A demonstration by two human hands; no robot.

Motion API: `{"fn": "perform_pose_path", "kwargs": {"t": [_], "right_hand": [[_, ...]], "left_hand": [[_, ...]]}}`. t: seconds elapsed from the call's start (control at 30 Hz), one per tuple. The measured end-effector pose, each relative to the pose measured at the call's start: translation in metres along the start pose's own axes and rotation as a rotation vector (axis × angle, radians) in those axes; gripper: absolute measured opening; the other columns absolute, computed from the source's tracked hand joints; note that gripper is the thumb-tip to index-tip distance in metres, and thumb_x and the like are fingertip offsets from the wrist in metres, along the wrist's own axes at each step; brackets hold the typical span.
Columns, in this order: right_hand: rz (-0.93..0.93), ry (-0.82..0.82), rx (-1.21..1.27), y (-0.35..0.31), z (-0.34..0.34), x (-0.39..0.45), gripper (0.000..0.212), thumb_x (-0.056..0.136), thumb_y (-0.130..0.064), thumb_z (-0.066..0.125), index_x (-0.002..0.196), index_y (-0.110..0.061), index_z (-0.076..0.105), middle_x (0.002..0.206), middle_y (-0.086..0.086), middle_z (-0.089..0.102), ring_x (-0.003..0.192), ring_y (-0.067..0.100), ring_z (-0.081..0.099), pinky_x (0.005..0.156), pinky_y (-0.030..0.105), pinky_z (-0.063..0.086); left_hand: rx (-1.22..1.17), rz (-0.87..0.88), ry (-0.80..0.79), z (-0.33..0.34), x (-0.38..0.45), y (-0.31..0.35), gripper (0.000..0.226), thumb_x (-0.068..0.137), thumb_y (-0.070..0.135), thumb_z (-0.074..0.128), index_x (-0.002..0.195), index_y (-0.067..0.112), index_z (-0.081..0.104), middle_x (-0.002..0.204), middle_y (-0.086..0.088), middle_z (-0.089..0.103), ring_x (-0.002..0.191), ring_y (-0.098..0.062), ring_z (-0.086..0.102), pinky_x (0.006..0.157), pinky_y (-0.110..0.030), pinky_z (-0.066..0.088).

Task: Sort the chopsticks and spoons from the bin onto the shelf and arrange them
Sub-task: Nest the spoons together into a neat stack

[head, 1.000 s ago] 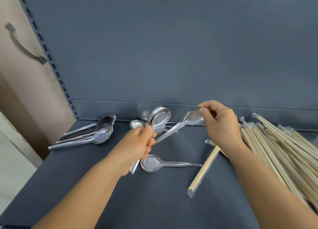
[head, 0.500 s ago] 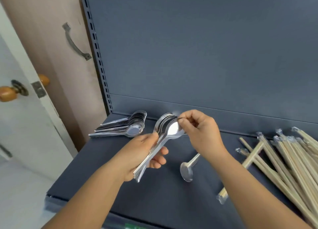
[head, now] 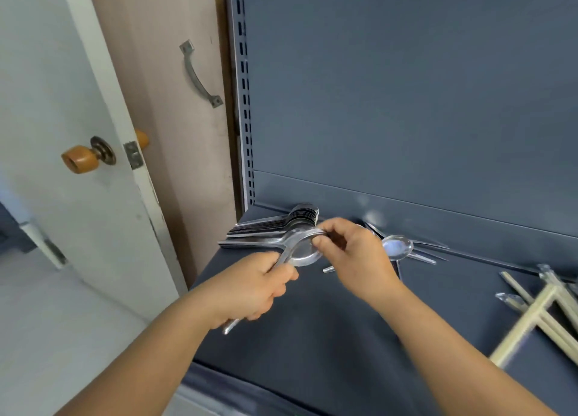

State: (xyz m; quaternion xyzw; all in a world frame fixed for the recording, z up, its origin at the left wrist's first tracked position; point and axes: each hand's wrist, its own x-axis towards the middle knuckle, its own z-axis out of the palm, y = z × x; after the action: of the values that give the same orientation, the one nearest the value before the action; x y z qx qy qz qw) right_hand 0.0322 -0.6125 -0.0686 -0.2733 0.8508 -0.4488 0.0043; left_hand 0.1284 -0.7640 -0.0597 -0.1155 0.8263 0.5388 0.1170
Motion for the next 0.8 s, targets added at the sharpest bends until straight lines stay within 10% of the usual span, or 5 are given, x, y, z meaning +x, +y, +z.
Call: {"fn": "perform_pose_path", "kwargs": {"t": [0.17, 0.53, 0.7, 0.8], "right_hand": [[0.095, 0.038, -0.156, -0.002, 0.026, 0.010, 0.009, 0.091, -0.024, 0.056, 0.084, -0.020, 0.057, 0.069, -0.008, 0.059, 0.068, 0.014, 0.054, 0.069, 0.029, 0.045], [0.225, 0.108, -0.358, 0.020, 0.055, 0.029, 0.009, 0.088, -0.023, 0.058, 0.085, -0.016, 0.052, 0.091, 0.004, 0.061, 0.096, 0.025, 0.052, 0.078, 0.031, 0.041], [0.248, 0.127, -0.384, 0.019, 0.054, 0.035, 0.010, 0.087, -0.021, 0.056, 0.093, -0.015, 0.051, 0.105, 0.005, 0.050, 0.106, 0.025, 0.046, 0.087, 0.031, 0.041], [0.270, 0.139, -0.394, 0.017, 0.052, 0.037, 0.020, 0.088, -0.021, 0.057, 0.103, -0.012, 0.048, 0.111, 0.006, 0.049, 0.108, 0.025, 0.046, 0.087, 0.031, 0.040]], "left_hand": [[0.747, 0.146, 0.273, -0.027, 0.028, -0.017, 0.021, 0.099, 0.035, 0.040, 0.084, 0.021, 0.046, 0.078, 0.006, 0.049, 0.069, -0.016, 0.049, 0.057, -0.030, 0.034], [0.941, 0.334, 0.486, -0.025, 0.074, -0.044, 0.037, 0.093, 0.040, 0.053, 0.125, 0.022, 0.051, 0.122, 0.001, 0.038, 0.119, -0.021, 0.033, 0.094, -0.028, 0.037], [1.080, 0.160, 0.258, -0.036, 0.094, -0.043, 0.073, 0.098, 0.052, 0.028, 0.152, 0.016, -0.005, 0.159, -0.011, -0.008, 0.146, -0.027, -0.012, 0.118, -0.041, -0.002], [1.064, 0.138, 0.119, -0.034, 0.100, -0.041, 0.065, 0.102, 0.045, 0.019, 0.152, 0.015, -0.009, 0.159, -0.010, -0.009, 0.147, -0.024, -0.010, 0.118, -0.041, -0.001]]}}
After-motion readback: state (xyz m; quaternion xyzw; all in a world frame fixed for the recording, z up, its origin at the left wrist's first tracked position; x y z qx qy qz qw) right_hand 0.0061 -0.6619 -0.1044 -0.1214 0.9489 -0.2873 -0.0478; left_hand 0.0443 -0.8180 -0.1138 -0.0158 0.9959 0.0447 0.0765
